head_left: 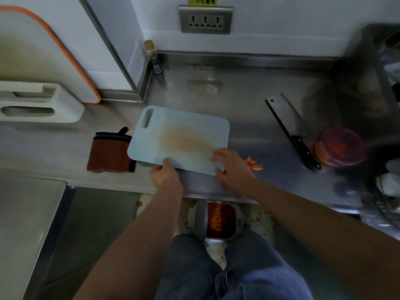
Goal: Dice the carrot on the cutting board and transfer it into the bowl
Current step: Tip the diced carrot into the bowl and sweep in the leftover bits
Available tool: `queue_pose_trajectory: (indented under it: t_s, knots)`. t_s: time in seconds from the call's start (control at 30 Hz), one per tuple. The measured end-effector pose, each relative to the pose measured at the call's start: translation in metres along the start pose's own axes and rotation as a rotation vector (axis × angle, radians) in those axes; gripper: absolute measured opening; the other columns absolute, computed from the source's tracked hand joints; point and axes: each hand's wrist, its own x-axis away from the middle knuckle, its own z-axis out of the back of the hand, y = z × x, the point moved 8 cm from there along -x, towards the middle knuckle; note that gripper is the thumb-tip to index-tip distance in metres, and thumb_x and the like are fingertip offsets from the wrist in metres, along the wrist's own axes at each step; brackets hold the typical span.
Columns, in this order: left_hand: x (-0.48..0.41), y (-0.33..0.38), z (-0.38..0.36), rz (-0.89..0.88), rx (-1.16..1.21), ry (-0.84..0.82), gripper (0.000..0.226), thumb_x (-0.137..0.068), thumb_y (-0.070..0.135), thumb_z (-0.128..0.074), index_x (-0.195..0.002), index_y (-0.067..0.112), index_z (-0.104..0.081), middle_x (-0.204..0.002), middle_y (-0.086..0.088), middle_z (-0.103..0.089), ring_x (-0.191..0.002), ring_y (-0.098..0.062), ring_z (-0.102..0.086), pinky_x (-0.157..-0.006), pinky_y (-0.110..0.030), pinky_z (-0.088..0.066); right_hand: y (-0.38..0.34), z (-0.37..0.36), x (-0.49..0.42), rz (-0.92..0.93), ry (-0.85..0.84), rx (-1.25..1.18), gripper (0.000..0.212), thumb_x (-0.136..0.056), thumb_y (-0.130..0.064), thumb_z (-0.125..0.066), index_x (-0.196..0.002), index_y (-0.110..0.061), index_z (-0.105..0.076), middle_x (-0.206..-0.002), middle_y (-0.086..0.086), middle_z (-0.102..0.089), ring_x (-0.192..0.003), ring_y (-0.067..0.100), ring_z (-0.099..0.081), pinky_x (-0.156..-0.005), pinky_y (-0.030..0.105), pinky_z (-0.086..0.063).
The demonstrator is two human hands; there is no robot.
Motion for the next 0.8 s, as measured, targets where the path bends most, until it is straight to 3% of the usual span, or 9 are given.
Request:
queue_pose_trajectory:
  t_s: [0.07,0.17,0.27,0.33,0.43,0.53,0.67,0.73,0.8]
  knots:
    - [0.003,0.008,0.0,-0.091,-0.036,-0.01,0.018,-0.093,0.021,-0.06,-0.104,0.007,-0.06,-0.104,-0.012,-0.069,-0.097,-0.03,-0.066,-0.091,-0.042,-0.055,0.009,0.013,0.004,-0.088,0.114,-0.133,0.04,-0.093,-0.014,-0.057,-0.132,-0.011,-0.052,-0.146,0.006,-0.036,-0.132,0.022,-0.038,-0.109,0.033,-0.034]
    - [0.02,0.025,-0.01,-0.188,0.122,-0.083,0.01,-0.097,0.009,-0.055,-0.103,0.014,-0.05,-0.098,-0.005,-0.061,-0.079,-0.014,-0.064,-0.07,-0.026,-0.058,0.031,0.038,0.009,-0.31,0.33,-0.251,0.043,-0.092,-0.015,-0.058,-0.133,-0.01,-0.044,-0.137,0.008,-0.037,-0.115,0.025,-0.049,-0.095,0.038,-0.045]
    - [0.031,0.033,-0.027,-0.199,0.269,-0.177,0.009,-0.097,0.003,-0.053,-0.103,0.01,-0.05,-0.096,-0.007,-0.06,-0.078,-0.015,-0.064,-0.066,-0.025,-0.059,0.055,0.041,0.01,-0.628,0.312,-0.535,0.042,-0.097,-0.03,-0.052,-0.13,-0.006,-0.043,-0.115,0.006,-0.05,-0.087,0.022,-0.058,-0.069,0.036,-0.052]
    - [0.038,0.036,-0.042,-0.206,0.277,-0.256,0.007,-0.098,0.004,-0.052,-0.097,0.01,-0.05,-0.093,-0.009,-0.061,-0.08,-0.019,-0.064,-0.071,-0.03,-0.06,0.063,0.037,0.008,-0.736,0.269,-0.717,0.037,-0.098,-0.029,-0.048,-0.12,-0.001,-0.055,-0.093,0.007,-0.057,-0.07,0.019,-0.055,-0.052,0.026,-0.042]
    - [0.048,0.037,-0.067,-0.224,0.203,-0.406,0.012,-0.101,0.013,-0.048,-0.09,0.009,-0.049,-0.087,-0.011,-0.058,-0.074,-0.02,-0.062,-0.079,-0.035,-0.057,0.078,0.04,0.01,-0.783,0.342,-1.003,0.026,-0.101,-0.022,-0.044,-0.102,0.0,-0.059,-0.068,0.007,-0.049,-0.047,0.013,-0.045,-0.042,0.021,-0.031]
    - [0.051,0.04,-0.079,-0.349,-0.014,-0.462,0.019,-0.104,0.019,-0.042,-0.096,0.011,-0.058,-0.091,-0.006,-0.063,-0.086,-0.021,-0.061,-0.082,-0.035,-0.051,0.093,0.05,0.015,-0.802,0.467,-1.106,0.022,-0.102,-0.022,-0.043,-0.09,-0.008,-0.054,-0.063,0.006,-0.041,-0.032,0.007,-0.036,-0.038,0.016,-0.027]
    - [0.046,0.052,-0.064,-0.782,-0.64,-0.221,0.026,-0.099,0.019,-0.045,-0.114,0.012,-0.065,-0.117,-0.013,-0.061,-0.114,-0.031,-0.053,-0.099,-0.039,-0.04,0.105,0.055,0.015,-0.84,0.553,-1.131,0.015,-0.101,-0.019,-0.044,-0.099,-0.008,-0.053,-0.065,0.006,-0.044,-0.045,0.012,-0.039,-0.037,0.017,-0.031]
    - [0.04,0.054,-0.051,-0.907,-0.845,-0.073,0.032,-0.098,0.023,-0.045,-0.127,0.016,-0.059,-0.138,-0.013,-0.049,-0.132,-0.032,-0.038,-0.111,-0.042,-0.026,0.109,0.056,0.011,-0.829,0.566,-1.135,0.012,-0.099,-0.012,-0.046,-0.104,-0.006,-0.055,-0.066,0.007,-0.049,-0.049,0.015,-0.041,-0.041,0.022,-0.035]
    - [0.022,0.048,-0.043,-0.863,-0.969,-0.048,0.047,-0.101,0.03,-0.039,-0.146,0.018,-0.037,-0.159,-0.015,-0.02,-0.148,-0.031,-0.009,-0.12,-0.045,-0.004,0.113,0.056,0.007,-0.815,0.576,-1.12,0.014,-0.093,-0.002,-0.048,-0.101,-0.006,-0.059,-0.068,0.007,-0.053,-0.054,0.014,-0.046,-0.05,0.024,-0.039]
